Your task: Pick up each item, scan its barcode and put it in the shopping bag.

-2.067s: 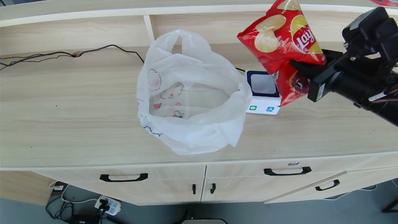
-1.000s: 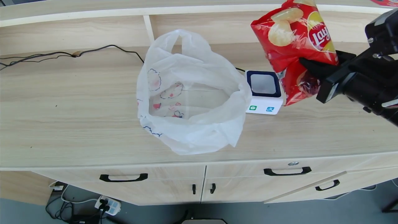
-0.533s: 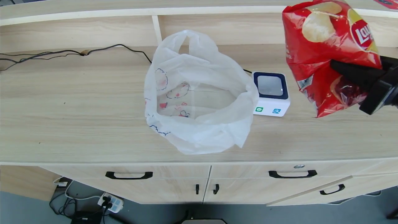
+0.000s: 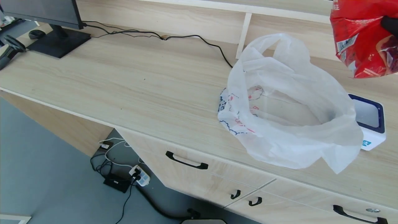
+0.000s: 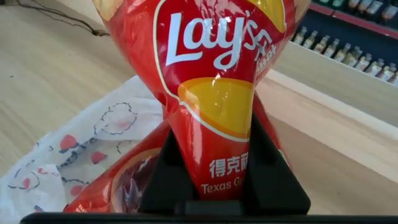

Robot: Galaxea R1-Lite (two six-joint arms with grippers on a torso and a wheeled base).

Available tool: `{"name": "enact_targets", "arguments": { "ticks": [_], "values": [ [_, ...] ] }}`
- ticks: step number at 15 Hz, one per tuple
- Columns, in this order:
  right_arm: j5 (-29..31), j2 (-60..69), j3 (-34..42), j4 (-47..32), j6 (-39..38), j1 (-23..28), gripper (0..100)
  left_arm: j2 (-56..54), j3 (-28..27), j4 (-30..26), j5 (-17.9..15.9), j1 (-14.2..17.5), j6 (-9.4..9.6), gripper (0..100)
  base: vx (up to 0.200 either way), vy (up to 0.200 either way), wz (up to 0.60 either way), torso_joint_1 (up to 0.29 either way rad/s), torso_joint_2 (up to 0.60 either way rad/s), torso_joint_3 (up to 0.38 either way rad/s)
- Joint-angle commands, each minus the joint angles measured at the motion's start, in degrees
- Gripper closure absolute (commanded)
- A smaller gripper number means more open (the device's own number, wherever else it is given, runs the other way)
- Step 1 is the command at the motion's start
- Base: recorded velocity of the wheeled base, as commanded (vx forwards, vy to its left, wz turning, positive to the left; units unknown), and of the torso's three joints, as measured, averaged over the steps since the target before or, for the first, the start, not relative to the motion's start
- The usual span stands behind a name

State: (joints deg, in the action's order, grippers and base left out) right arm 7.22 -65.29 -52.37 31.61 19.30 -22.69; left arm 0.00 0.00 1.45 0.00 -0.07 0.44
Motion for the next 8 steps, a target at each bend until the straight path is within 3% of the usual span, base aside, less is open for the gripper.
{"name": "enact_targets", "arguments": {
  "ticks": [1, 3, 5, 8],
  "values": [
    [-0.2, 0.3, -0.2, -2.1, -0.2, -3.4, 100, 0.1, 0.0, 0.0, 0.0, 0.0, 0.0, 0, 0.0, 0.0, 0.6, 0.007, 0.01, 0.012],
    [0.5, -0.3, 1.0, -2.5, -6.0, -8.2, 100, 0.1, 0.0, 0.0, 0.0, 0.0, 0.0, 0, 0.0, 0.0, 0.0, 0.0, 0.0, 0.0],
    [0.4, -2.3, 3.5, -2.0, -14.7, -8.3, 100, 0.1, 0.0, 0.0, 0.0, 0.0, 0.0, 0, 0.0, 0.0, 0.0, 0.0, 0.0, 0.0],
    [0.5, -4.7, 5.0, -1.6, -22.9, -3.5, 100, 0.1, 0.0, 0.0, 0.0, 0.0, 0.0, 0, 0.0, 0.0, 0.0, 0.0, 0.0, 0.0]
  ]
}}
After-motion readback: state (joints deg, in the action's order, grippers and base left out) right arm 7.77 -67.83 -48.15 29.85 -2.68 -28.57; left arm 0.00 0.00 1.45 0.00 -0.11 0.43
